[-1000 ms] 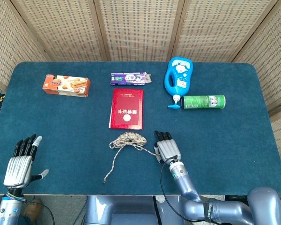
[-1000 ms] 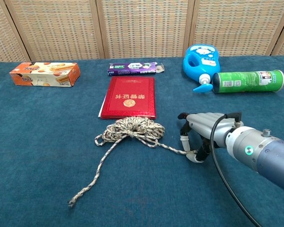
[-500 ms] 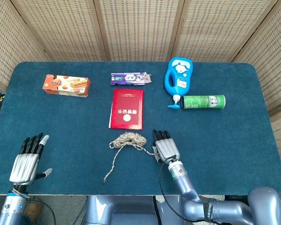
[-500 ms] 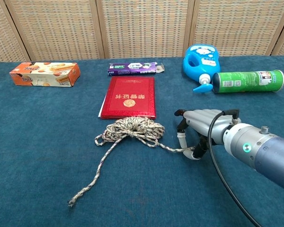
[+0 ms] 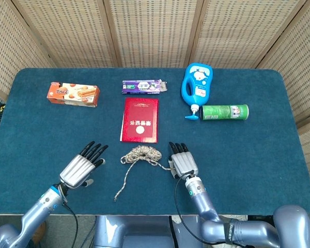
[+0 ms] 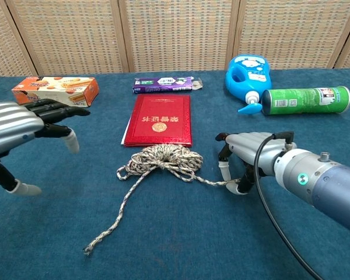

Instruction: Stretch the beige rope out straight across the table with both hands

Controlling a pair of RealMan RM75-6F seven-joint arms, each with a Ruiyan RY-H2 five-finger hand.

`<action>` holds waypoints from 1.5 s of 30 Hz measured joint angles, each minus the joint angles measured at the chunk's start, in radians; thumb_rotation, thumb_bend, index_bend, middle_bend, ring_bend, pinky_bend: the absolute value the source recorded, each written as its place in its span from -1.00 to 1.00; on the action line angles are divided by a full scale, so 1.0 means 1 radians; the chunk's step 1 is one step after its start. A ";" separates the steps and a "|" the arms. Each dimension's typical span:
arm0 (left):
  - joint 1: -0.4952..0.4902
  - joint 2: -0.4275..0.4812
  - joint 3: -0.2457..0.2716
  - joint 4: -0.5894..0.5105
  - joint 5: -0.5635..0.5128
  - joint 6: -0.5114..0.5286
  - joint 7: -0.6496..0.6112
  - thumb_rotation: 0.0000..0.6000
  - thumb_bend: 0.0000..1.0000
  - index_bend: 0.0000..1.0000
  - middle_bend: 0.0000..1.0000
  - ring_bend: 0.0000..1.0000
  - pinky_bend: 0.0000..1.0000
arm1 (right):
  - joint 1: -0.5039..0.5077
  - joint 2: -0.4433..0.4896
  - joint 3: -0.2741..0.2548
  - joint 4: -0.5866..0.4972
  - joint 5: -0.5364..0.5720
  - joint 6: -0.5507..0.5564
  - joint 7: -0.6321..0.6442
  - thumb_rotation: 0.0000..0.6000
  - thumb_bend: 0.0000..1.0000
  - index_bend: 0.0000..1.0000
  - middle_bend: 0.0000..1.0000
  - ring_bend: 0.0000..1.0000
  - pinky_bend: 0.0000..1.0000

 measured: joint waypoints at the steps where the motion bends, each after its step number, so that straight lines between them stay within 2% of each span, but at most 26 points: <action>1: -0.012 -0.010 0.004 0.009 0.011 -0.010 0.005 1.00 -0.71 -0.22 -1.00 -1.00 -1.00 | 0.000 0.000 0.000 0.000 0.002 0.000 -0.001 1.00 0.05 0.24 -1.00 -1.00 -1.00; 7: -0.051 -0.048 0.053 0.055 0.062 -0.052 0.005 1.00 -0.71 -0.19 -1.00 -1.00 -1.00 | 0.005 -0.007 0.005 0.003 0.016 0.003 -0.015 1.00 0.05 0.24 -1.00 -1.00 -1.00; 19: -0.078 -0.112 0.124 0.139 0.123 -0.034 -0.093 1.00 -0.62 -0.04 -1.00 -1.00 -1.00 | 0.009 -0.010 0.004 0.007 0.025 0.011 -0.030 1.00 0.05 0.24 -1.00 -1.00 -1.00; 36: -0.126 -0.173 0.132 0.124 0.106 -0.098 -0.028 1.00 -0.49 0.01 -1.00 -1.00 -1.00 | 0.009 -0.016 0.005 0.016 0.031 0.009 -0.030 1.00 0.05 0.24 -1.00 -1.00 -1.00; 45: -0.138 -0.186 0.116 0.109 0.065 -0.121 0.009 1.00 -0.47 0.04 -1.00 -1.00 -1.00 | 0.009 -0.016 0.002 0.018 0.031 0.006 -0.028 1.00 0.05 0.24 -1.00 -1.00 -1.00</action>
